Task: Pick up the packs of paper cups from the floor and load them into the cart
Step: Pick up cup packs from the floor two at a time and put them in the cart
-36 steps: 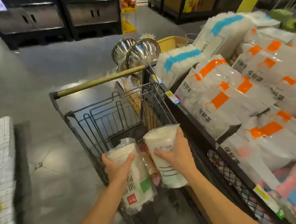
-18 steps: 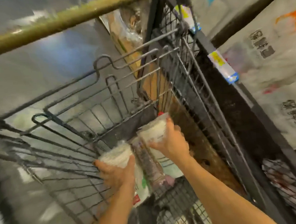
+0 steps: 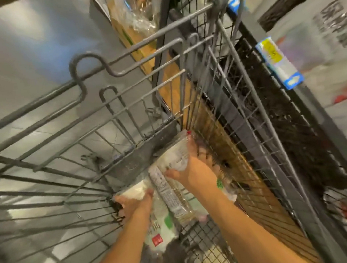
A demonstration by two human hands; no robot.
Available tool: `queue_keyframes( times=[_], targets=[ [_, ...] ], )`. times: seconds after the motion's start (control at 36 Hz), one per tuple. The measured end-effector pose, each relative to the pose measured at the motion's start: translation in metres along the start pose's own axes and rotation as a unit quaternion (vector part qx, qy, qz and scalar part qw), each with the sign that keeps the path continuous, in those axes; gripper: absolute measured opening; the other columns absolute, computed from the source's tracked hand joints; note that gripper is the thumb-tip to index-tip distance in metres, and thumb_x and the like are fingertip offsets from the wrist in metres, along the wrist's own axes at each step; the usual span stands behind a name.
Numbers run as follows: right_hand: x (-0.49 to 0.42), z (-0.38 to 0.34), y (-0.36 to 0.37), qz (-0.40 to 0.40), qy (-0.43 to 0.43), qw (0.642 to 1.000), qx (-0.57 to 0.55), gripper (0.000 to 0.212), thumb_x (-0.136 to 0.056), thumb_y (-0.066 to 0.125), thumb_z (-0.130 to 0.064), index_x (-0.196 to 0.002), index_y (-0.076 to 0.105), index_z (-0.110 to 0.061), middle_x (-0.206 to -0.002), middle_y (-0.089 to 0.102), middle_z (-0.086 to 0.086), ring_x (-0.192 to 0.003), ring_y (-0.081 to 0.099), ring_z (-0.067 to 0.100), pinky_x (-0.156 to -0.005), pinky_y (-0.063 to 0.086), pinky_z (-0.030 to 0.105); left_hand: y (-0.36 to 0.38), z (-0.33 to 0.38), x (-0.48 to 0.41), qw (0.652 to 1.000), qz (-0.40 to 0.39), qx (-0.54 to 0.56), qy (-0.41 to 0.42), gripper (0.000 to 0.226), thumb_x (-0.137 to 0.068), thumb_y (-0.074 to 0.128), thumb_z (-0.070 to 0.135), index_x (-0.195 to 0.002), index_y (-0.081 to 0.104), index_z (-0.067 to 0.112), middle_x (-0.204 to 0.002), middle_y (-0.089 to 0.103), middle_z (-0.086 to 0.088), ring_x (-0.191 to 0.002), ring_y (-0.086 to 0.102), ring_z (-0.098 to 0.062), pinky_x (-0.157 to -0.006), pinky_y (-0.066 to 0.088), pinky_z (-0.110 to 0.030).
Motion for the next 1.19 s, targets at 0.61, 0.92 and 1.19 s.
queue_keyframes(
  times=[0.61,0.92,1.19],
  targets=[
    [0.360,0.224,-0.198,0.282,0.000,0.958,-0.058,0.077,-0.093,0.059,-0.058,-0.158,0.031,-0.026,-0.152,0.049,0.005,-0.136,0.049,0.028,-0.106,0.047,0.044,-0.064,0.023,0.486,0.412,0.068,-0.460,0.784,0.073,-0.086,0.058,0.057,-0.150,0.040,0.027,-0.147,0.050,0.000,-0.133,0.050,-0.025,-0.106,0.045,-0.042],
    [0.644,0.462,-0.047,0.390,0.242,0.871,-0.174,0.076,-0.093,0.061,-0.059,-0.157,0.033,-0.028,-0.144,0.055,0.005,-0.128,0.057,0.030,-0.096,0.053,0.044,0.066,-0.273,0.675,0.108,0.006,-0.516,0.850,0.069,-0.082,0.056,0.058,-0.146,0.044,0.032,-0.139,0.055,-0.002,-0.126,0.054,-0.030,-0.099,0.047,-0.044],
    [0.874,0.560,0.190,0.365,0.465,0.740,-0.321,0.060,-0.090,0.068,-0.051,-0.135,0.049,-0.016,-0.127,0.060,0.012,-0.119,0.060,0.035,-0.097,0.051,0.047,0.140,-0.581,0.723,-0.156,-0.117,-0.558,0.807,0.066,-0.093,0.056,0.057,-0.151,0.040,0.029,-0.146,0.051,-0.003,-0.130,0.053,-0.026,-0.101,0.049,-0.045]
  ],
)
Point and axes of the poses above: each hand's wrist, its own x-axis away from the middle knuckle, its own y-axis out of the palm, z = x × y, the point moved 2 cm from there along -x, towards the middle knuckle
